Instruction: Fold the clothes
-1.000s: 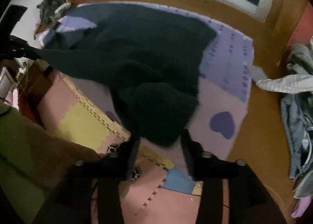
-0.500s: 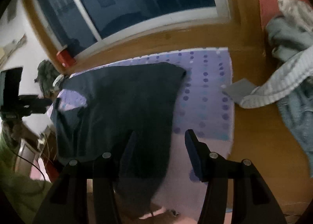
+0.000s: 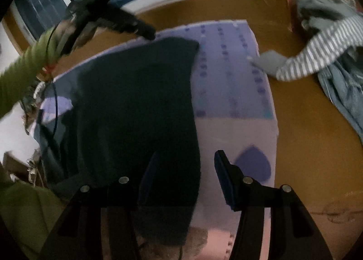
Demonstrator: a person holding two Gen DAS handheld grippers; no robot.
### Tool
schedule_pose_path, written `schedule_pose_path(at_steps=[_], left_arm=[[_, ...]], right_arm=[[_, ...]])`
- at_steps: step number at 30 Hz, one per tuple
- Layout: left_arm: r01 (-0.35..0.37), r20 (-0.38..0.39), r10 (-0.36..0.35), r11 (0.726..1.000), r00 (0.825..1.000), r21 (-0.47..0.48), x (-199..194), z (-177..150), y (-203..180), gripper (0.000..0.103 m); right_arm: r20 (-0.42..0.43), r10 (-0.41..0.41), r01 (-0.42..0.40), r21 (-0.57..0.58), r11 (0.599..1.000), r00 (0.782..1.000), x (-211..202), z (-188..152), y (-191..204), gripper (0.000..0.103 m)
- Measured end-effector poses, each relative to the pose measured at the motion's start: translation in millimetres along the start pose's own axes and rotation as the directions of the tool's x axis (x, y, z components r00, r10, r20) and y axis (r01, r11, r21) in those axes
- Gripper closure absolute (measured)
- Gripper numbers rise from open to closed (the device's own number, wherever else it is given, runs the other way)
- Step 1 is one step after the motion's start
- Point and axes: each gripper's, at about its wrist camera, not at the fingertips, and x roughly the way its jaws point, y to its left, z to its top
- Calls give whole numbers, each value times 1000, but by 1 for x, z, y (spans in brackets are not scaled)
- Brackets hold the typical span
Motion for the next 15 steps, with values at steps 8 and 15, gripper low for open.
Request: schedule_pose_path(at_steps=[8,15], left_arm=[[28,-131,-7,988,991,154,49,14,-15,52],[67,-69,-68,998,995,-14,51,5,-7,50]], right_arm=[[-61,15,-12,48,999,998,13,-10,-5,50],[-76,43,-41,34,999,996,18,-9,5,42]])
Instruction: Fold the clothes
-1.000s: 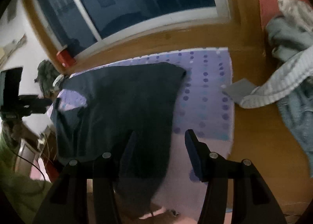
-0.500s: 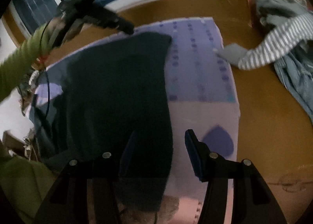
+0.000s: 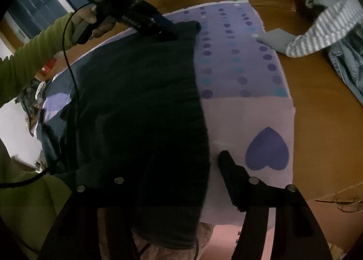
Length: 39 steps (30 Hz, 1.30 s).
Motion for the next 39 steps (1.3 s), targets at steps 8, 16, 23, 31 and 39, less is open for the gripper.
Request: schedule_pose_path(at_steps=[8,16,23,31,39], left_arm=[[-72,40,73,997,997,-29,-8,-2,-10,50],[-52,33,51,999,998,7,-4,-13,-30,66],[-46,248,91,982,964,-182,-71,-29,-26,99],[-167,505,214,976,836,-137,-151,26,-13,98],[-193,328,213,977,920,-92,-5,62,-27,97]], right_arm=[[-30,35,-36,-25,999,999,-3,-5,7,42],[-35,90,-91,-32,995,995,-1,-8,8,42],[83,153,-155,16,988,985,-18,6,15,95],[392,141,-83,-162,983,909,-116,53,43,95],[173,-65,75,-55,996,983,-45,37,-12,95]])
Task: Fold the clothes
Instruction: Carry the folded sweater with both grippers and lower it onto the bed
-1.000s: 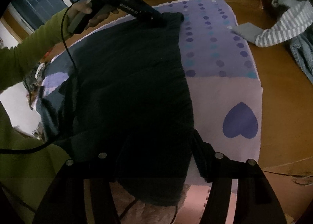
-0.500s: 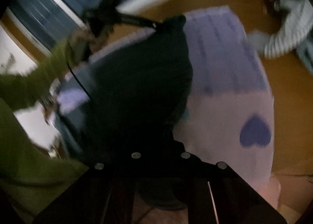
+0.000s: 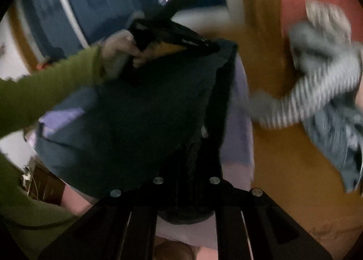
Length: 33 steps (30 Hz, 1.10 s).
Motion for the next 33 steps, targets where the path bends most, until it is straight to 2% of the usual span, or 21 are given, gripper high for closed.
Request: schedule_pose_path(at_steps=[4,7,12,17,18,19,21,23,25,28,30,33], left_arm=[[22,-43,-25,997,999,-77,23,-12,3,88],[57,-59,-66,988,996,-142,17,-10,12,77],[99,-50,-111,975,993,-197,-25,-12,24,75],[81,-60,-100,962,993,-259,-79,-31,29,75],[78,-61,-98,959,993,-271,-88,-34,30,75],[97,-54,-116,955,992,-281,-97,-42,22,75],[140,-42,-159,947,986,-290,-111,-59,0,74],[173,-50,-194,946,980,-275,-123,-85,-34,66],[181,-81,-208,947,975,-265,-130,-116,-72,66],[210,-120,-256,929,959,-304,-127,-153,-124,66],[202,-143,-255,930,956,-308,-130,-169,-146,66],[156,-181,-217,941,959,-301,-125,-187,-178,66]], right_arm=[[-111,-11,14,28,1000,994,31,-26,-27,95],[-107,-7,8,4,1000,994,29,-35,-26,95],[-130,25,-27,-17,999,991,16,-37,-29,94],[-60,56,-55,17,998,997,-10,-33,-41,74],[-47,70,-69,21,997,996,-17,-32,-44,67],[-34,84,-83,24,996,996,-24,-31,-47,63],[-18,120,-120,21,993,993,-33,-31,-52,47],[-27,143,-143,1,990,989,-35,-34,-54,47],[-47,150,-152,-42,987,988,-31,-36,-52,47],[-70,179,-185,-92,979,981,-23,-36,-47,47],[-85,200,-210,-120,970,976,-13,-35,-45,47],[-107,223,-236,-132,963,969,1,-36,-42,47]])
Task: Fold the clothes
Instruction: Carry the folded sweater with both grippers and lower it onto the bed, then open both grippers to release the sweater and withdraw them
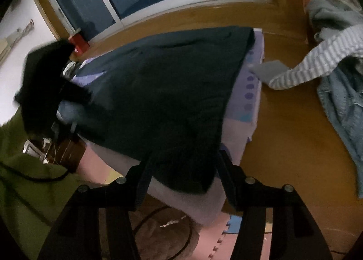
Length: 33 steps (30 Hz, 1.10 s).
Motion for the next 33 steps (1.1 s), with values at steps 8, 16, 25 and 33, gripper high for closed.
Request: schedule_pose_path(at_steps=[8,16,25,33], left_arm=[[-156,26,155,988,988,9,18,-20,-13,66],[-224,75,228,973,971,-56,23,-20,-18,65],[-263,145,309,926,940,-272,-12,-16,-12,100],[-260,147,332,892,932,-371,-51,-29,-17,100]], right_arm=[[-9,34,-33,61,998,999,15,5,0,51],[97,142,-156,167,973,985,-7,23,-3,95],[51,238,-239,10,971,970,-13,51,11,92],[29,430,-422,257,869,902,22,47,-44,60]])
